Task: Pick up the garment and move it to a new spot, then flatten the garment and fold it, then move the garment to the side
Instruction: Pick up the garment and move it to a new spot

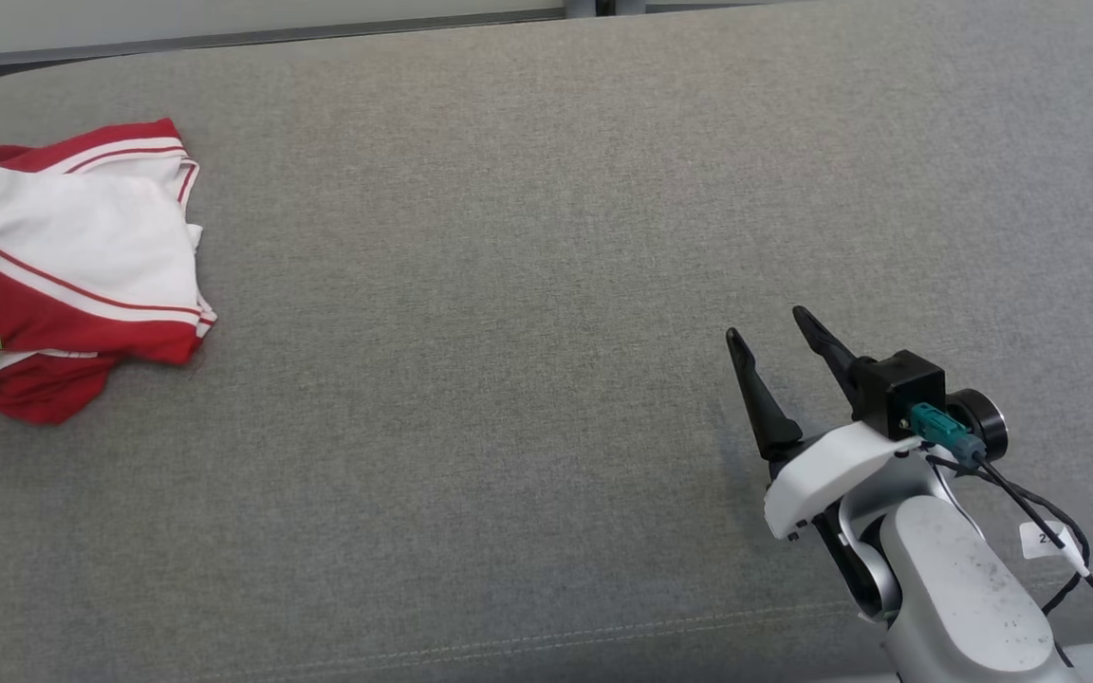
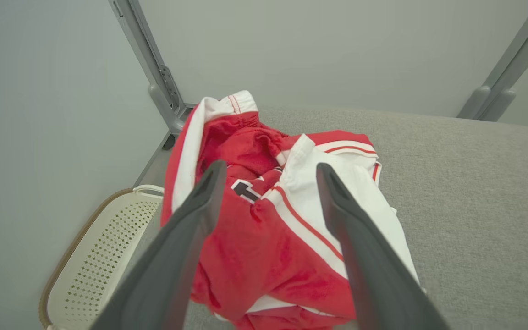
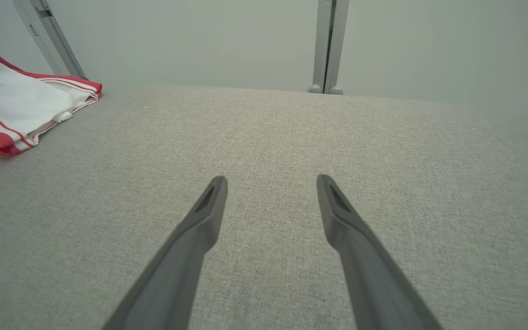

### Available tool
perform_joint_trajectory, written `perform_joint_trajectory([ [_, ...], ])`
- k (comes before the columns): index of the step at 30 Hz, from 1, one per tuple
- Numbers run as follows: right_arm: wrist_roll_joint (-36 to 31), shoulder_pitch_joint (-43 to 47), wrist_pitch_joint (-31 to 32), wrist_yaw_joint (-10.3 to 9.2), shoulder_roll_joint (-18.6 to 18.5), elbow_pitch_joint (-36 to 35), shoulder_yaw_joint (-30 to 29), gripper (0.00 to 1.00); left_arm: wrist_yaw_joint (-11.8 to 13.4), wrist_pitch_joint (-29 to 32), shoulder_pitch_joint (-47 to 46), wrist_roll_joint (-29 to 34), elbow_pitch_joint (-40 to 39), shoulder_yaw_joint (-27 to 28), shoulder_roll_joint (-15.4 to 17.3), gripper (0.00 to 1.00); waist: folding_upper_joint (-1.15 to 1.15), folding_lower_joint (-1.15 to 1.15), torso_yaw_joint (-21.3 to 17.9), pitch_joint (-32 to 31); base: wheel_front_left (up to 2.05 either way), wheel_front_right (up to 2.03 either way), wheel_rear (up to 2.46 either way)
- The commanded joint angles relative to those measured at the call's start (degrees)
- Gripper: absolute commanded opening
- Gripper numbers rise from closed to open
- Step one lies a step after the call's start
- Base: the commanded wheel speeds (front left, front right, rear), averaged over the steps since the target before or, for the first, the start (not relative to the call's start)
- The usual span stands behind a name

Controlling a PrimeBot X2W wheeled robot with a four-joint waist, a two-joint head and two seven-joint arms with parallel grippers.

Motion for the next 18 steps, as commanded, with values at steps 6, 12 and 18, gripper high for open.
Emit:
perform_joint_trajectory([
  [6,-0.10,-1.49,-0.32,0.00,-0.40,0.11,-0.11,1.00,-0.72,3.73,-3.77,0.20,4.39,-1.25,2.23,1.00,0.00,0.00,-3.12,3.14,0.00,0.00,0.00],
  [12,-0.20,-2.17,-0.11,0.00,-0.80,-0.34,-0.09,1.00,-0.83,7.45,-5.39,0.71,8.53,-2.90,3.72,1.00,0.00,0.00,-4.15,4.65,0.00,0.00,0.00],
  [18,0.10,-2.22,0.09,0.00,-1.35,-0.65,-0.24,1.00,-0.44,9.24,-6.21,1.30,11.33,-4.24,3.93,1.00,0.00,0.00,-4.31,5.12,0.00,0.00,0.00],
])
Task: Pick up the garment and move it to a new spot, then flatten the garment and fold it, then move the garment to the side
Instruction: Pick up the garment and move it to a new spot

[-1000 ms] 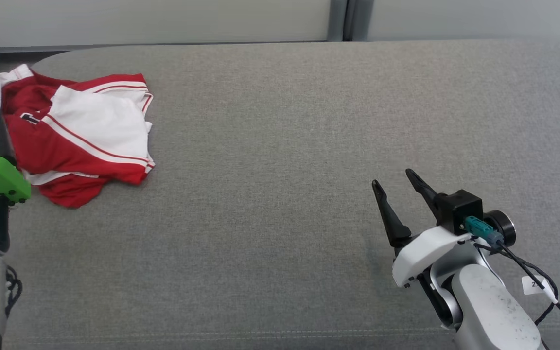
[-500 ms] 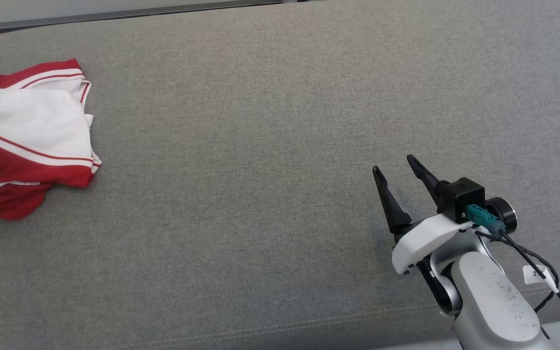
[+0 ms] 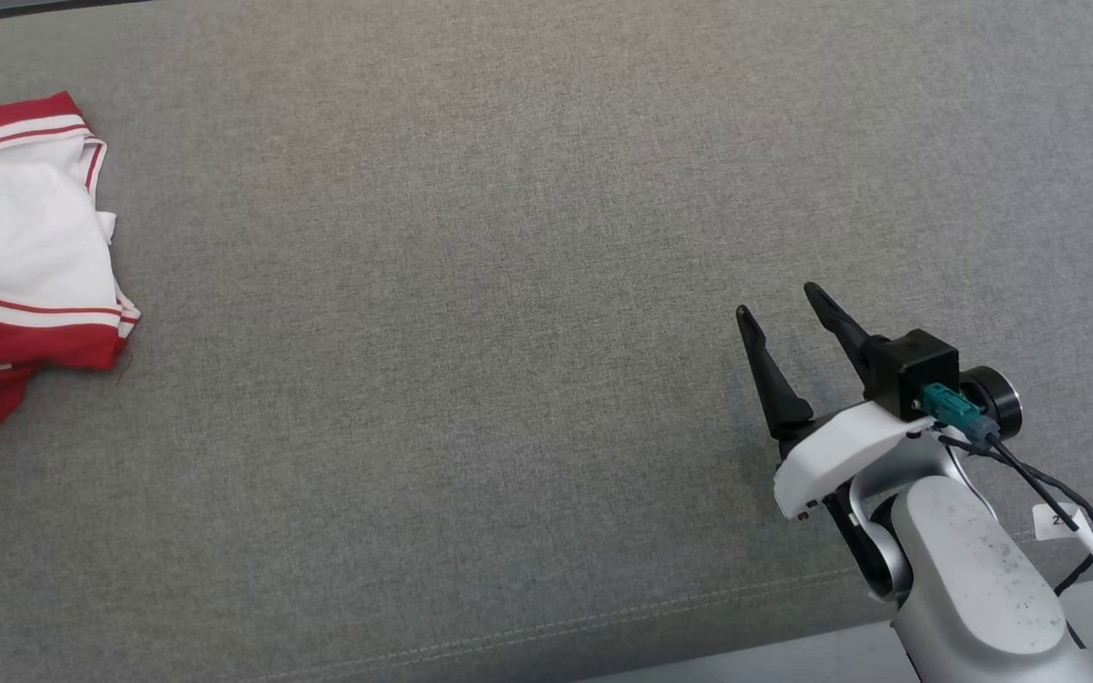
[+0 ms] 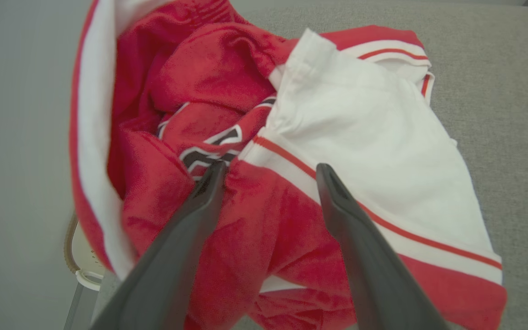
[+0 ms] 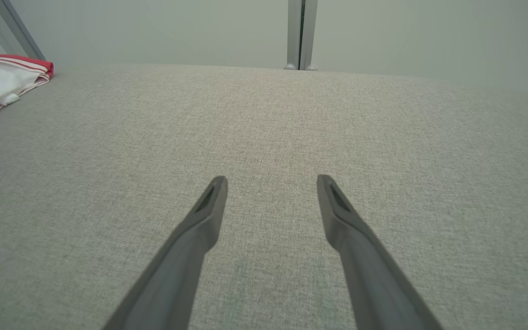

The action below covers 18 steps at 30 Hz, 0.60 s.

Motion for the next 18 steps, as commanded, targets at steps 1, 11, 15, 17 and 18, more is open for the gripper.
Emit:
perform_joint_trajectory([
  [1,0.08,-0.57,0.10,0.00,-0.24,-0.34,-0.06,1.00,0.37,0.45,-0.69,0.23,0.69,-0.32,0.14,1.00,0.00,0.00,0.02,0.04,0.00,0.00,0.00],
  [11,0.05,-0.92,0.87,0.00,-0.47,-0.88,0.50,1.00,1.00,-0.01,0.40,0.18,2.51,-1.54,-0.61,0.00,0.00,0.00,-0.08,0.76,0.00,0.00,0.00],
  [15,-0.12,-1.16,1.01,0.00,-0.56,-0.67,0.23,1.00,1.45,-2.05,-0.06,0.70,2.53,-2.14,-0.49,0.00,0.00,0.00,0.08,0.66,0.00,0.00,0.00],
  [17,-0.24,-1.07,0.97,0.00,-0.49,-0.37,0.09,1.00,1.46,-3.34,-0.55,0.72,2.37,-2.39,-0.61,0.00,0.00,0.00,0.31,0.28,0.00,0.00,0.00],
  [18,-0.24,-0.97,0.91,0.00,-0.37,-0.24,0.12,1.00,1.38,-3.91,-0.79,0.87,2.29,-2.57,-0.58,0.00,0.00,0.00,0.41,0.00,0.00,0.00,0.00],
])
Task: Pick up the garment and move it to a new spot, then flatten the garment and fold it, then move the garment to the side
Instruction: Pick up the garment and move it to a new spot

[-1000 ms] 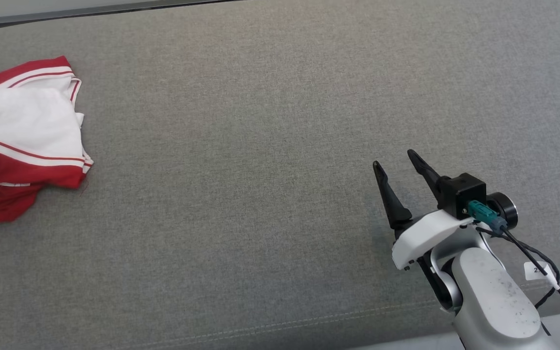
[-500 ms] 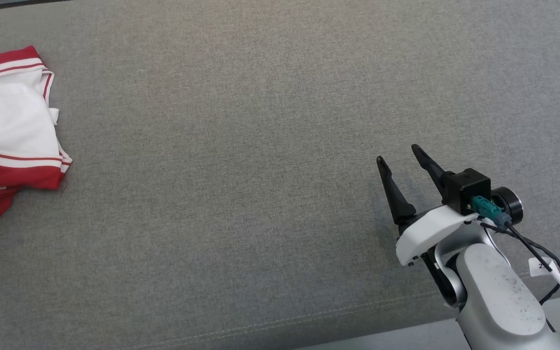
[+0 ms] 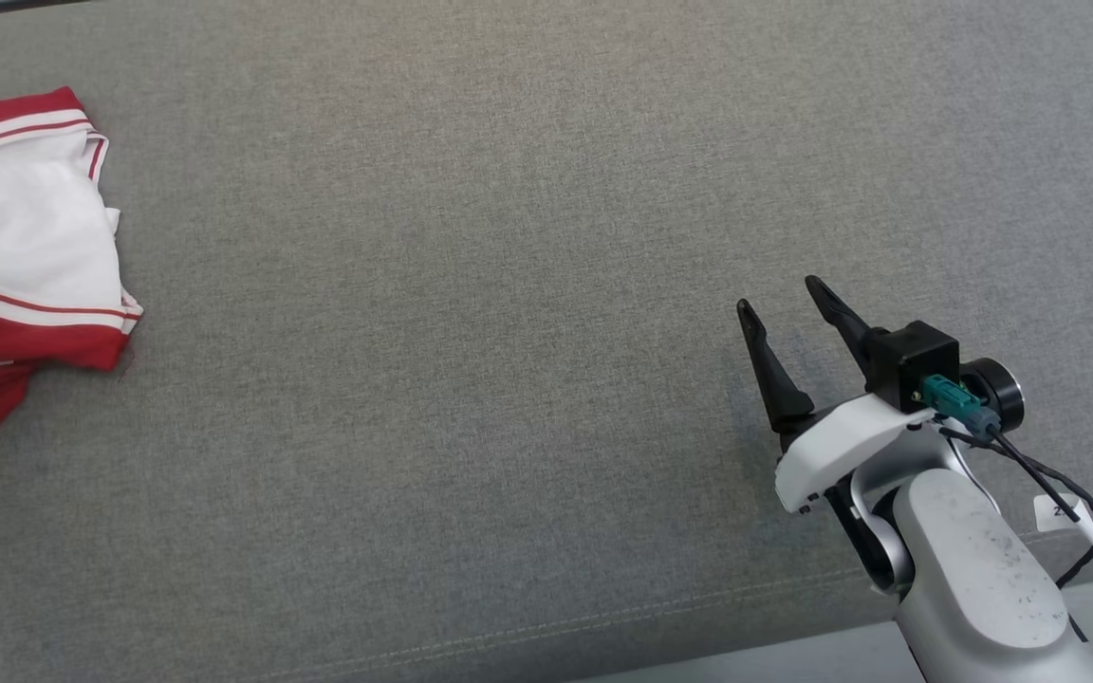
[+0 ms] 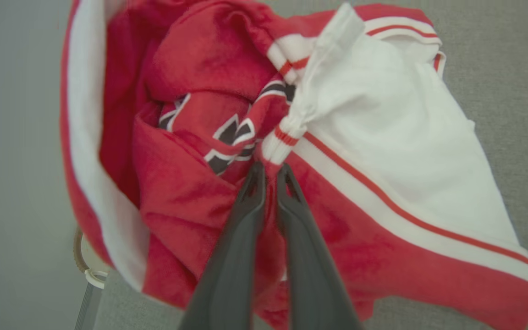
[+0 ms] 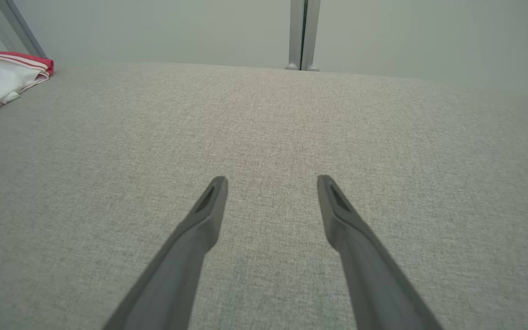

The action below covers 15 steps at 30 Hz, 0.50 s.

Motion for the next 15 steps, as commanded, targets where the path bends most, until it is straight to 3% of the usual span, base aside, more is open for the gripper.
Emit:
perform_joint_trajectory([
  [1,-0.08,-0.17,-0.12,0.00,0.21,0.26,0.06,1.00,0.02,-1.27,-1.22,0.41,-0.49,-0.18,0.04,0.00,0.00,0.00,0.31,-0.74,0.00,0.00,0.00],
  [15,1.37,0.52,-1.91,0.00,1.94,3.37,0.78,1.00,-1.52,-8.72,-6.07,1.12,-6.72,-4.05,-1.50,0.00,0.00,0.00,0.72,-5.48,0.00,0.00,0.00],
])
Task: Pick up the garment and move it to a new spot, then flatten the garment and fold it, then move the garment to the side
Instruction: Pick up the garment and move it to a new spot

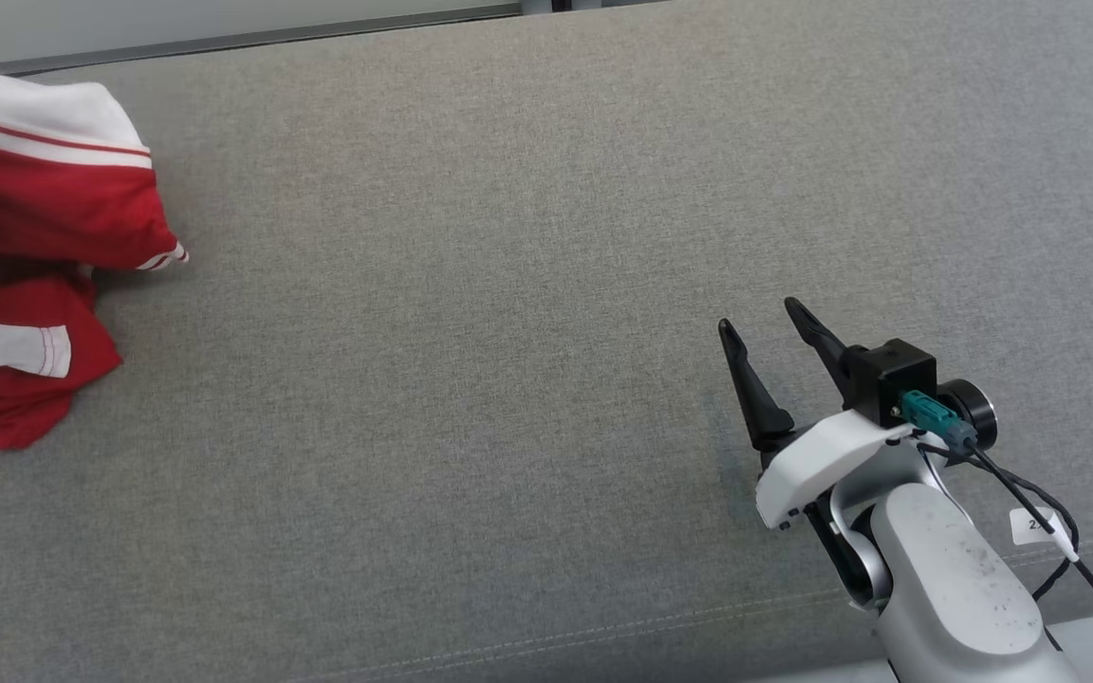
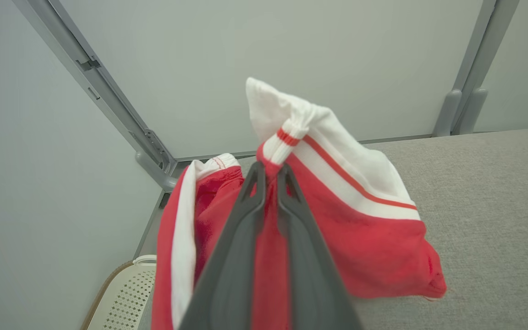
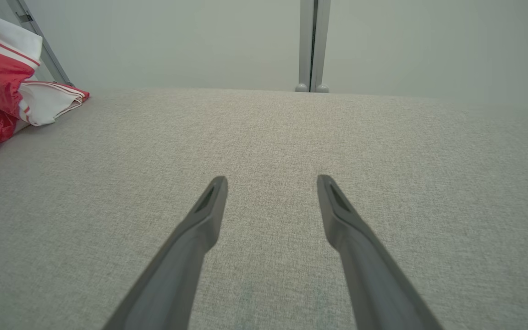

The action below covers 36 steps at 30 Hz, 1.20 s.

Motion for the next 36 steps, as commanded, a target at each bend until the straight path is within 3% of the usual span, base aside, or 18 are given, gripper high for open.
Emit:
perform_joint_trajectory([
  [1,0.46,0.32,-0.49,0.00,0.13,0.36,0.05,1.00,-0.26,-0.32,-0.99,0.30,-0.55,-0.37,-0.30,0.00,0.00,0.00,-0.31,-0.82,0.00,0.00,0.00],
  [23,1.64,-1.06,-3.80,0.00,2.01,4.85,-1.14,1.00,-0.33,4.97,1.66,-7.66,-27.66,-17.70,-6.01,0.00,0.00,0.00,-7.53,-2.15,0.00,0.00,0.00],
  [36,1.20,-1.43,-5.06,0.00,2.32,5.87,-3.22,1.00,1.40,2.47,9.79,-9.60,-35.46,-22.49,-16.00,0.00,0.00,0.00,-8.95,-0.78,0.00,0.00,0.00],
])
